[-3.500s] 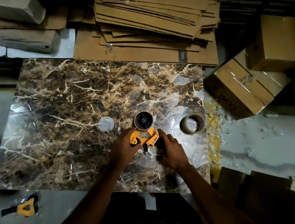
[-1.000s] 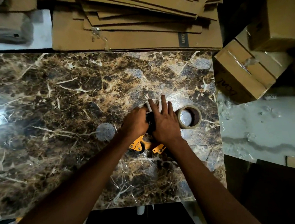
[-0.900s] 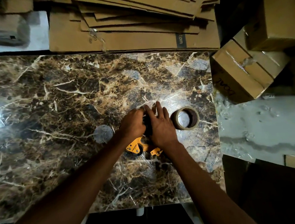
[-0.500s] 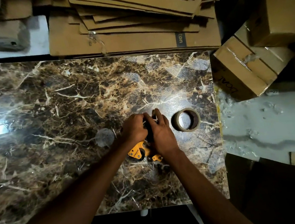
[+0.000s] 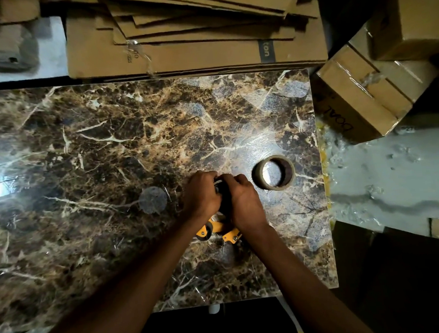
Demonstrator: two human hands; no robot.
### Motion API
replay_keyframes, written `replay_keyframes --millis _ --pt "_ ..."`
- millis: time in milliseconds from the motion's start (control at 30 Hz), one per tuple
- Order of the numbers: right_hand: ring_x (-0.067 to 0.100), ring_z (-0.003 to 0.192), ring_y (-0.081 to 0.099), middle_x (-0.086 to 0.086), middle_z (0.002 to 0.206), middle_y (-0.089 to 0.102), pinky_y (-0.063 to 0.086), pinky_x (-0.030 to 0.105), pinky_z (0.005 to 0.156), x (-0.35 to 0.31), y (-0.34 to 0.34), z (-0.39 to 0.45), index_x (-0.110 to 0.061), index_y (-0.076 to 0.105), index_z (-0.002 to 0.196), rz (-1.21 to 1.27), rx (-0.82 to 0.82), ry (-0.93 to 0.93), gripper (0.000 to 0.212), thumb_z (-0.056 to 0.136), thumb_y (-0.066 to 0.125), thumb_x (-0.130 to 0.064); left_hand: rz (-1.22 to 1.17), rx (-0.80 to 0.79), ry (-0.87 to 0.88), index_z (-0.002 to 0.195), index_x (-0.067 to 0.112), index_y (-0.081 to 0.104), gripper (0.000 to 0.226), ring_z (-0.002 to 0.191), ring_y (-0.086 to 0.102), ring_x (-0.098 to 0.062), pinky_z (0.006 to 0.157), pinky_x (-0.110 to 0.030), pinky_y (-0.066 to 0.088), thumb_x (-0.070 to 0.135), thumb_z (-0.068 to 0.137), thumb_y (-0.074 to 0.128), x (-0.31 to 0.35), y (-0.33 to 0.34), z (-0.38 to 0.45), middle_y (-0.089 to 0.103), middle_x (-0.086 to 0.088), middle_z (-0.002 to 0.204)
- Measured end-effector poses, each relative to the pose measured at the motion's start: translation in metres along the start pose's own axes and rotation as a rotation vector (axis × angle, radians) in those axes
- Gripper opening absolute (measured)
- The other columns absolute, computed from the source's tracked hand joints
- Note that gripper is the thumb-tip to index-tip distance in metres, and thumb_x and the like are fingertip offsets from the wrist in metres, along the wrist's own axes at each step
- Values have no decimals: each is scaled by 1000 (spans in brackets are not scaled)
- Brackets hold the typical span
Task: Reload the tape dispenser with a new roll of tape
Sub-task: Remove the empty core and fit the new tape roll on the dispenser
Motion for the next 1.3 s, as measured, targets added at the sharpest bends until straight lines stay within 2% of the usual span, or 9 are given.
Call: replay_keyframes --millis 133,233,333,400,467,767,933,1067,1300 --pt "38 91 65 15 107 61 54 40 74 1 -11 0 -18 63 127 -7 18 -16 46 83 75 -11 -102 -21 72 116 17 72 31 102 69 -31 80 -35 55 5 87 75 -12 2 2 71 -8 111" --pt "38 97 67 15 116 62 56 42 78 6 -15 4 -22 59 133 -34 -47 -48 50 87 72 -7 -229 -214 267 147 32 55 49 129 60 -23 101 -36 51 41 100 64 -34 -16 8 62 -2 140" --pt "38 117 61 12 138 55 57 46 81 0 -21 1 -27 46 147 -102 -113 -70 73 81 73 -11 137 -185 489 166 42 25 58 160 21 -25 125 -48 20 47 109 33 -62 -32 29 21 4 175" --pt "36 130 52 7 150 47 57 49 82 -10 -22 -5 -29 39 151 -153 -120 -101 77 82 73 -29 410 -209 611 168 44 8 58 163 0 -29 128 -51 1 52 111 18 -72 -28 41 0 1 177" --pt "37 138 42 8 155 39 58 51 83 -20 -17 -10 -30 37 151 -250 -133 -126 76 85 72 -41 533 -271 679 166 47 -2 61 162 -12 -30 129 -58 -5 56 112 23 -76 -20 49 -11 0 177" --pt "40 113 53 16 134 49 50 40 55 -26 2 -4 -26 49 133 -461 -78 -123 54 85 73 -22 669 -331 891 166 43 1 88 162 -16 -33 121 -79 -3 79 97 42 -68 -14 62 -14 3 177" --pt "39 112 53 15 132 48 57 43 59 -28 6 -1 -26 48 134 -439 -85 -158 60 82 78 -29 503 -275 948 167 39 19 109 165 -6 -30 118 -75 -13 98 78 42 -73 -13 69 1 7 178" --pt "40 119 51 15 136 45 62 48 64 -38 8 9 -27 45 138 -444 -127 -184 79 71 88 -30 528 -210 912 166 38 29 97 164 -5 -28 119 -80 -11 85 84 52 -80 -10 79 2 7 177" --pt "42 121 51 14 132 51 58 45 56 -56 15 19 -28 53 131 -510 -112 -238 58 80 81 -30 588 -73 964 165 41 29 91 164 -5 -30 120 -69 -20 89 87 34 -88 -7 80 7 4 179"
Point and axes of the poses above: each hand's wrist, its own z-axis towards the middle knuckle, its own y-axis out of the palm, x = y × z, the point moved 3 cm from there along z, towards the middle knuckle
